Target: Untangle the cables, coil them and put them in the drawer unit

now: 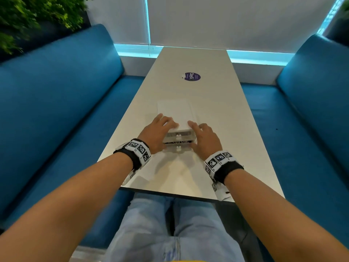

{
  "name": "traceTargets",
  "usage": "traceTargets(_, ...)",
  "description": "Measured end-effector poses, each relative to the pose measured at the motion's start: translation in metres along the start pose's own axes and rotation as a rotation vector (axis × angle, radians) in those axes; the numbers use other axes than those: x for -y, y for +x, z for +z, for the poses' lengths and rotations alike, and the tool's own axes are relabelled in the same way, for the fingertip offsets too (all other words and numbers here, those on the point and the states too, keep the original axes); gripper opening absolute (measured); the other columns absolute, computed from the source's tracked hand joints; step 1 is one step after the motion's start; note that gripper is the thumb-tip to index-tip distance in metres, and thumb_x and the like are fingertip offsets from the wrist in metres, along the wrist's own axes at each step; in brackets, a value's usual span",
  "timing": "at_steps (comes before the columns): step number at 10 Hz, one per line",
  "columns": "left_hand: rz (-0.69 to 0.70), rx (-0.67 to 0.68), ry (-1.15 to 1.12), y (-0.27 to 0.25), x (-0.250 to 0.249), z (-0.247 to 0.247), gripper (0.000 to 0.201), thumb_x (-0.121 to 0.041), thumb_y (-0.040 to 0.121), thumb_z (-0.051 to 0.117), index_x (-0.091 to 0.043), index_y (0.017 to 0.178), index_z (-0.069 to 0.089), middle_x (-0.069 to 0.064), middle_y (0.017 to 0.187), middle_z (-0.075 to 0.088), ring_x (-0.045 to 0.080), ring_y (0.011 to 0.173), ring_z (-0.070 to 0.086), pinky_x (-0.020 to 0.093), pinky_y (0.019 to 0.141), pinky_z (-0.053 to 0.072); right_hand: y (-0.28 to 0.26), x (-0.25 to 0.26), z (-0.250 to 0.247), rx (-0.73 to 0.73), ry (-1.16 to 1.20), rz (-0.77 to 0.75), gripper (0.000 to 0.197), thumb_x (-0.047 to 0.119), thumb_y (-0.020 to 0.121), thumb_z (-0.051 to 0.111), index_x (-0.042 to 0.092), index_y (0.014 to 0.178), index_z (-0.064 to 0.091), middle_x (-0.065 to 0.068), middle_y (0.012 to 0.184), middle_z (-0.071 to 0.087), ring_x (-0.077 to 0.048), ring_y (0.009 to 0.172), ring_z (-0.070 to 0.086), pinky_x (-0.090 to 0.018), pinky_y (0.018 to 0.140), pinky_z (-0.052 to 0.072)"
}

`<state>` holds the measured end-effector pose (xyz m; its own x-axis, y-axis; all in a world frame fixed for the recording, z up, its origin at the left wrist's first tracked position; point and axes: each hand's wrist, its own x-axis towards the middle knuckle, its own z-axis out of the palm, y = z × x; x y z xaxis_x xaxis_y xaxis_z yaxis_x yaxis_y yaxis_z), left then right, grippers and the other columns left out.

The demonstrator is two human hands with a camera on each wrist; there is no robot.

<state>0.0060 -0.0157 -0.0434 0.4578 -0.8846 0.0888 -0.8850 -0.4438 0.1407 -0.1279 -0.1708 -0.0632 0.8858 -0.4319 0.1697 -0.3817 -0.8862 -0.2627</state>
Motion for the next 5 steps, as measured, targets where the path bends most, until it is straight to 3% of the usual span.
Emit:
traceTargets(1,-0.016,-0.050,-0.003,0.012,0.000,0.004,0.072,-0.005,0.074,0.075,-0.024,0.135,0.041,-0.002,0.141,0.036,0.026,0.144,0.015,0.042,0.078,0.056,0.008,0.005,0.006,-0.049,-0.030,0.025,0.060,0.010,0.086,0.059,0.026,0.140,0.037,-0.010,0.110,0.052,-0.029,0.097,0.054,-0.035,0.070,0.044)
traceTargets(3,0.044,-0.077,-0.047,0.050,0.015,0.008,0.072,0.006,0.072,0.068,-0.024,0.132,0.041,-0.003,0.141,0.037,0.026,0.146,0.017,0.037,0.067,0.057,0.035,-0.005,0.008,-0.024,-0.012,0.065,0.055,0.014,0.086,0.058,0.028,0.136,0.038,-0.007,0.104,0.050,-0.026,0.067,0.056,-0.031,0.052,0.042)
traceTargets(4,0.097,-0.110,-0.133,0.070,0.030,0.009,0.077,-0.006,0.074,0.076,-0.025,0.139,0.039,-0.002,0.150,0.033,0.025,0.147,0.015,0.035,0.081,0.054,0.061,-0.016,-0.001,0.036,0.121,0.031,0.056,0.023,0.088,0.063,0.029,0.137,0.036,-0.003,0.112,0.049,-0.025,0.074,0.059,-0.034,0.060,0.050)
traceTargets(5,-0.060,-0.152,-0.312,0.060,0.047,0.013,0.089,-0.028,0.074,0.079,-0.031,0.147,0.028,-0.007,0.157,0.019,0.013,0.145,0.018,0.027,0.098,0.040,0.060,-0.043,-0.020,0.155,0.493,0.144,0.071,0.036,0.081,0.074,0.036,0.140,0.034,0.005,0.110,0.050,-0.013,0.081,0.058,-0.028,0.072,0.050)
